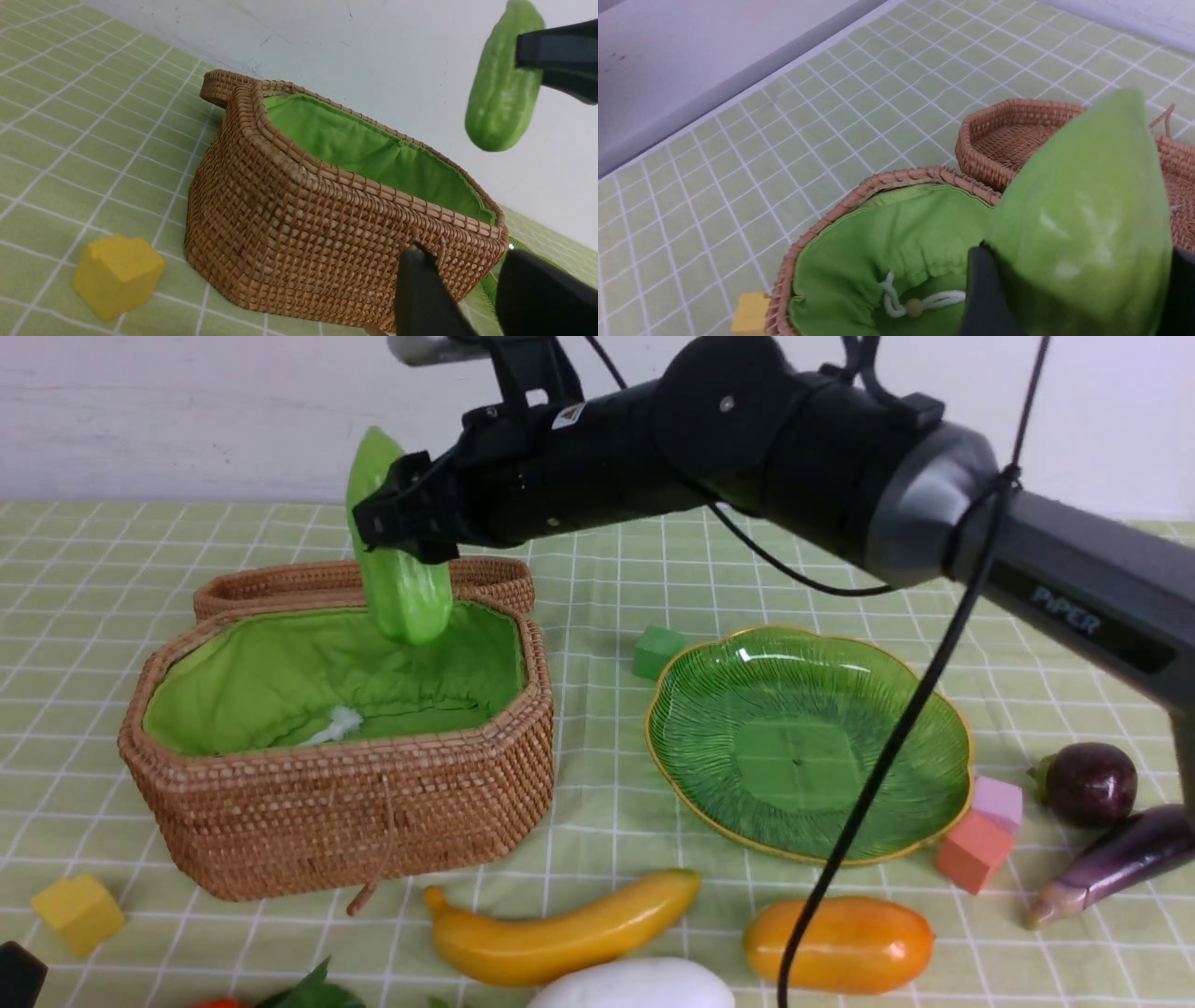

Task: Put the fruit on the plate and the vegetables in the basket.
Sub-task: Take a chayote with your right arm and place it on the basket on the left, then use the right arm to grab a banana and put it into the right plate

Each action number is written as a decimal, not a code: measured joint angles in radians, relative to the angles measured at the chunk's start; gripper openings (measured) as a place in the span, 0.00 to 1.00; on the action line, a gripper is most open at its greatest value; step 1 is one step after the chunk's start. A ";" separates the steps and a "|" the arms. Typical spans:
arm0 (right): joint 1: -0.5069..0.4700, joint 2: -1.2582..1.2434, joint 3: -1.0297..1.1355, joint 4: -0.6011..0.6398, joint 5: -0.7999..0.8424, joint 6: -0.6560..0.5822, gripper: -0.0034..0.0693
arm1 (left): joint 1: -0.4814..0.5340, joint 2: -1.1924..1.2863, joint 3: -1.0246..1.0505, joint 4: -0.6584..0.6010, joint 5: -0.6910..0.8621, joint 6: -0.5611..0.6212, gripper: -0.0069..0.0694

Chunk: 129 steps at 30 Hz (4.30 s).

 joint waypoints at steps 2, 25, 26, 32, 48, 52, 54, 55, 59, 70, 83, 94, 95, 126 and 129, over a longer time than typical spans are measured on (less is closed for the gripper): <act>0.001 0.014 -0.001 -0.017 -0.002 0.000 0.70 | 0.000 0.000 0.000 0.000 0.000 0.000 0.40; 0.000 -0.357 0.257 -0.388 0.511 -0.084 0.77 | 0.000 0.000 0.000 0.000 0.001 0.000 0.40; 0.000 -0.371 0.335 -0.381 0.491 -0.127 0.77 | 0.000 0.000 0.000 0.000 0.001 0.000 0.40; 0.000 -0.332 0.530 -0.415 0.359 -0.286 0.77 | 0.000 0.000 0.000 0.000 0.001 0.000 0.40; 0.000 -0.188 0.562 -0.586 0.333 -0.770 0.77 | 0.000 0.000 0.000 0.000 0.001 0.000 0.40; 0.001 -0.175 0.562 -0.553 0.338 -0.803 0.77 | 0.000 0.000 0.000 0.000 0.001 0.000 0.40; 0.001 -0.161 0.562 -0.546 0.338 -0.810 0.77 | 0.000 0.000 0.000 0.000 0.001 0.000 0.40; 0.001 -0.156 0.562 -0.541 0.338 -0.812 0.77 | 0.000 0.000 0.000 0.000 0.001 0.000 0.40; 0.001 -0.132 0.562 -0.519 0.337 -0.812 0.77 | 0.000 0.000 0.000 0.000 0.001 0.000 0.40; 0.001 -0.076 0.562 -0.514 0.308 -0.814 0.58 | 0.000 0.000 0.000 0.000 0.001 0.000 0.40; 0.001 -0.119 0.562 -0.515 0.324 -0.819 0.49 | 0.000 0.000 0.000 0.000 0.001 0.000 0.40; -0.010 -0.406 0.562 -0.521 0.397 -0.823 0.49 | 0.000 0.000 0.000 0.000 0.001 0.000 0.40; -0.015 -0.418 0.562 -0.521 0.405 -0.819 0.49 | 0.000 0.000 0.000 0.000 0.001 0.000 0.40; -0.497 -0.140 0.563 -0.350 0.198 -0.117 0.60 | 0.000 0.000 0.000 0.000 0.001 0.000 0.40; -0.497 -0.177 0.563 -0.355 0.272 -0.106 0.82 | 0.000 0.000 0.000 0.000 0.001 0.000 0.40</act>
